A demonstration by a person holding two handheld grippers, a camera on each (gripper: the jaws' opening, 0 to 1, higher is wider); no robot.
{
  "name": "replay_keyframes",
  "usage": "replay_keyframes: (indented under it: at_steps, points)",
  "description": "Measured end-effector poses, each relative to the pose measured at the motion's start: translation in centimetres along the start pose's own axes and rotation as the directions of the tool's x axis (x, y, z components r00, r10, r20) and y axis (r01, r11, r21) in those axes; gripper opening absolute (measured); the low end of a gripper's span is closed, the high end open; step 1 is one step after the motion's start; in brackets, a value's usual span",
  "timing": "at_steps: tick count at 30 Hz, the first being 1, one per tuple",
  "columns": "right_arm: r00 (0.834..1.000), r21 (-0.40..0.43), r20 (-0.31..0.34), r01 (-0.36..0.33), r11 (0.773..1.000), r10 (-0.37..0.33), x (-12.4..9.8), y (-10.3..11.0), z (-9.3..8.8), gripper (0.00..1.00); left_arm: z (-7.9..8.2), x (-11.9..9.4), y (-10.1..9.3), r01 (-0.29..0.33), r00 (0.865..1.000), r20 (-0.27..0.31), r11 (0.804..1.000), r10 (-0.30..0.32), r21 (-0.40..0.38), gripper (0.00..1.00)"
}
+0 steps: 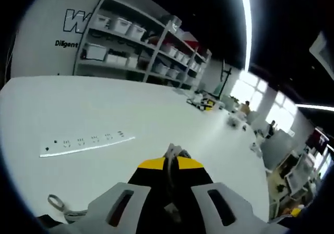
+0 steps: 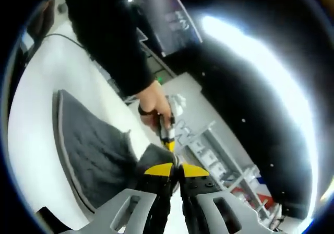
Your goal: Open the folded towel by lifting each exposed corner and separating the folded layers until the towel lies flat within the target outline without major curled edges
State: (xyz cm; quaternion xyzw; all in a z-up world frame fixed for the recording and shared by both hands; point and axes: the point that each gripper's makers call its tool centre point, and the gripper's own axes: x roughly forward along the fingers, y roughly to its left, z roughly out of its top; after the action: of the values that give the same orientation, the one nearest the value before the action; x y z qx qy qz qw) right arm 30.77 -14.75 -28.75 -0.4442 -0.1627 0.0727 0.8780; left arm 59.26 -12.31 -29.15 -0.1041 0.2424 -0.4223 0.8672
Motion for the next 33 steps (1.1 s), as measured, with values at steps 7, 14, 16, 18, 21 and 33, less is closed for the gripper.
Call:
replay_keyframes:
  at_steps: [7,14,16,18,21,33]
  points:
    - [0.999,0.021,-0.032,0.018,1.000,-0.017,-0.4,-0.6,-1.8,0.00,-1.3,0.9,-1.6,-0.018,1.000,0.003,1.000,0.018,0.022,0.04]
    - [0.998,0.057,-0.061,0.023,0.998,-0.020,-1.0,-0.8,-3.3,0.00,-2.1,2.2,-2.4,-0.032,0.999,-0.003,0.999,0.032,0.040,0.04]
    - [0.998,0.058,-0.066,0.027,0.998,-0.023,-1.1,-0.9,-3.5,0.00,-2.5,2.3,-2.9,-0.034,0.999,-0.004,0.999,0.034,0.041,0.04]
    - [0.997,0.060,-0.070,0.029,0.998,-0.025,-1.2,-1.0,-3.7,0.00,-2.4,2.6,-2.9,-0.035,0.999,-0.003,0.998,0.035,0.044,0.04]
    - [0.997,0.074,-0.078,0.033,0.997,-0.027,-1.3,-1.1,-4.2,0.00,-2.8,2.9,-3.3,-0.040,0.999,-0.009,0.998,0.040,0.046,0.04]
    - [0.993,0.120,-0.113,0.036,0.992,-0.022,-1.7,-1.0,-5.7,0.00,-2.2,5.2,-2.3,-0.069,0.996,-0.043,0.995,0.072,0.075,0.05]
